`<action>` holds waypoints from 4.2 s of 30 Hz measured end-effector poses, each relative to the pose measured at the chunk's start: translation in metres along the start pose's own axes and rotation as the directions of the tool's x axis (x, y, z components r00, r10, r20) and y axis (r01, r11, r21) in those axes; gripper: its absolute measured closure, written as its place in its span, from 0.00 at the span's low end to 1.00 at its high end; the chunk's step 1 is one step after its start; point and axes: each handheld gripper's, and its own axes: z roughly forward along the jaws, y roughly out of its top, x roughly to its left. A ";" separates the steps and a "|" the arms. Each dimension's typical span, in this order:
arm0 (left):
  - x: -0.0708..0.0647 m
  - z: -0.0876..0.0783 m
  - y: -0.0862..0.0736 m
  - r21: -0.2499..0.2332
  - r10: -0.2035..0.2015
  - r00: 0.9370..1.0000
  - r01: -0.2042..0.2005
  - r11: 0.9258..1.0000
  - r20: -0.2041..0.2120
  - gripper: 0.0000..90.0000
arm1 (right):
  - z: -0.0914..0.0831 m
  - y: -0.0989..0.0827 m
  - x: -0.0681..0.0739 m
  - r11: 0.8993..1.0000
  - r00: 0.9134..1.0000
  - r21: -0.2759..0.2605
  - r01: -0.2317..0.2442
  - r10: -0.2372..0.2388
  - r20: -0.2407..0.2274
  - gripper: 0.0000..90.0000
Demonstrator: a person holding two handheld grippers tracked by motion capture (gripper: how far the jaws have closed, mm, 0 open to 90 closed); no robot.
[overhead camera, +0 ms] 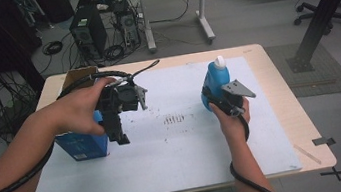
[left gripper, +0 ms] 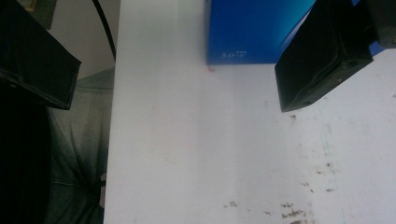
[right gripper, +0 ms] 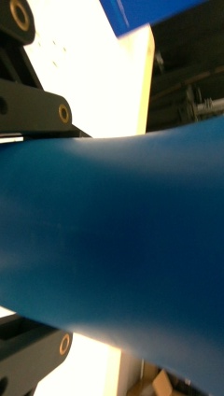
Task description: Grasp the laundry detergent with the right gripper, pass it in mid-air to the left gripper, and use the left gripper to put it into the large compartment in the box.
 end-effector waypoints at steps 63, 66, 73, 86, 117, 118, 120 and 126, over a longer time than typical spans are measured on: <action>-0.005 -0.003 0.035 0.002 0.065 0.998 -0.065 0.998 0.000 0.00 | -0.059 0.033 0.054 0.918 0.493 -0.125 0.377 -0.313 -0.812 0.49; -0.005 -0.002 0.036 0.005 0.067 0.998 -0.067 0.998 0.002 0.00 | -0.057 0.030 0.060 0.914 0.457 -0.131 0.384 -0.311 -0.833 0.49; -0.006 0.000 0.038 0.004 0.074 0.997 -0.074 0.997 0.004 0.00 | -0.051 0.023 0.071 0.910 0.401 -0.129 0.393 -0.296 -0.867 0.49; -0.008 0.002 0.043 0.004 0.089 0.996 -0.089 0.996 0.002 0.00 | -0.038 0.013 0.085 0.915 0.342 -0.116 0.386 -0.259 -0.903 0.48; -0.020 0.011 0.059 -0.021 0.127 0.992 -0.128 0.992 -0.014 0.00 | -0.013 0.015 0.114 0.912 0.306 -0.119 0.393 -0.251 -0.918 0.48; -0.020 0.011 0.059 -0.018 0.127 0.992 -0.127 0.992 -0.015 0.00 | -0.013 0.015 0.115 0.912 0.304 -0.119 0.392 -0.250 -0.919 0.48; -0.021 0.012 0.059 -0.015 0.125 0.992 -0.125 0.992 -0.017 0.00 | -0.012 0.015 0.117 0.912 0.302 -0.119 0.393 -0.251 -0.920 0.48; -0.022 0.014 0.061 -0.009 0.123 0.992 -0.123 0.992 -0.026 0.00 | -0.008 0.016 0.122 0.910 0.298 -0.121 0.396 -0.252 -0.921 0.48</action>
